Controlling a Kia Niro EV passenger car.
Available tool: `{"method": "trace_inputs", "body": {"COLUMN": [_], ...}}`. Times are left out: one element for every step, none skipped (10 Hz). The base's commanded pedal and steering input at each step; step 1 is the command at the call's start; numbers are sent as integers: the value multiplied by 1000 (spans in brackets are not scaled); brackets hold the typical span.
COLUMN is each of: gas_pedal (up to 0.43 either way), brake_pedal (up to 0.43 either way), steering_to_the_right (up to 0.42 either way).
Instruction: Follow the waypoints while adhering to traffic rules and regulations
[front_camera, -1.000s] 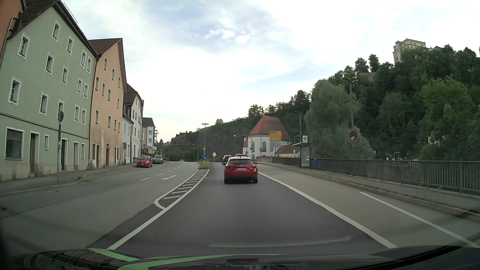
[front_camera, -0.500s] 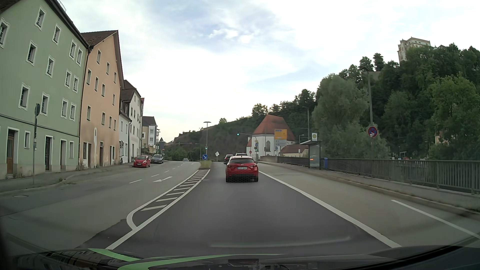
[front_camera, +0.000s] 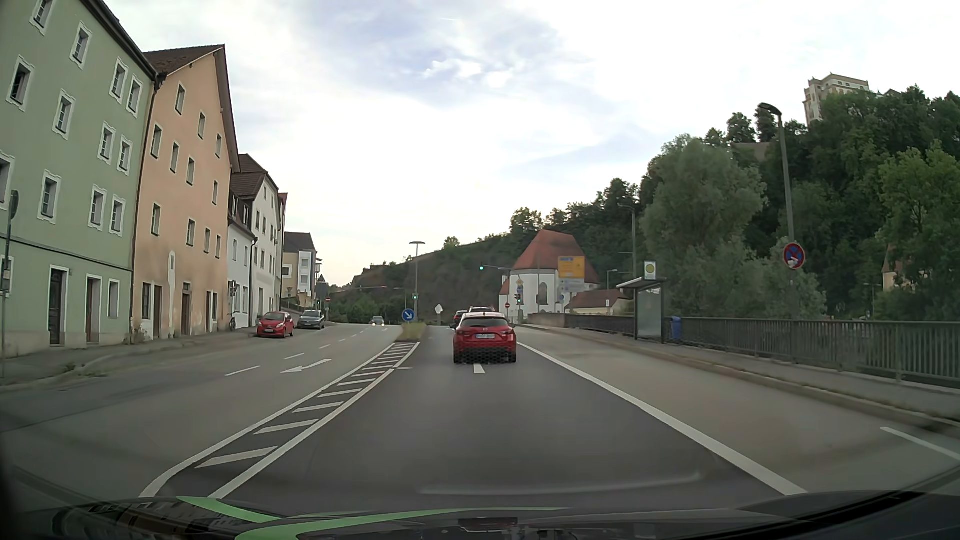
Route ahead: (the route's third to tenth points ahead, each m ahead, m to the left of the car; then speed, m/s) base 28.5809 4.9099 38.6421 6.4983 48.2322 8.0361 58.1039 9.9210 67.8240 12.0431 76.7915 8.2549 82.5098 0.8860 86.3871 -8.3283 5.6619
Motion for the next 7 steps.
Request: {"method": "trace_inputs", "body": {"gas_pedal": [220, 220, 220, 220, 220, 220, 220], "brake_pedal": [0, 0, 0, 0, 0, 0, 0], "steering_to_the_right": [-17, -17, -17, -17, -17, -17, -17]}}
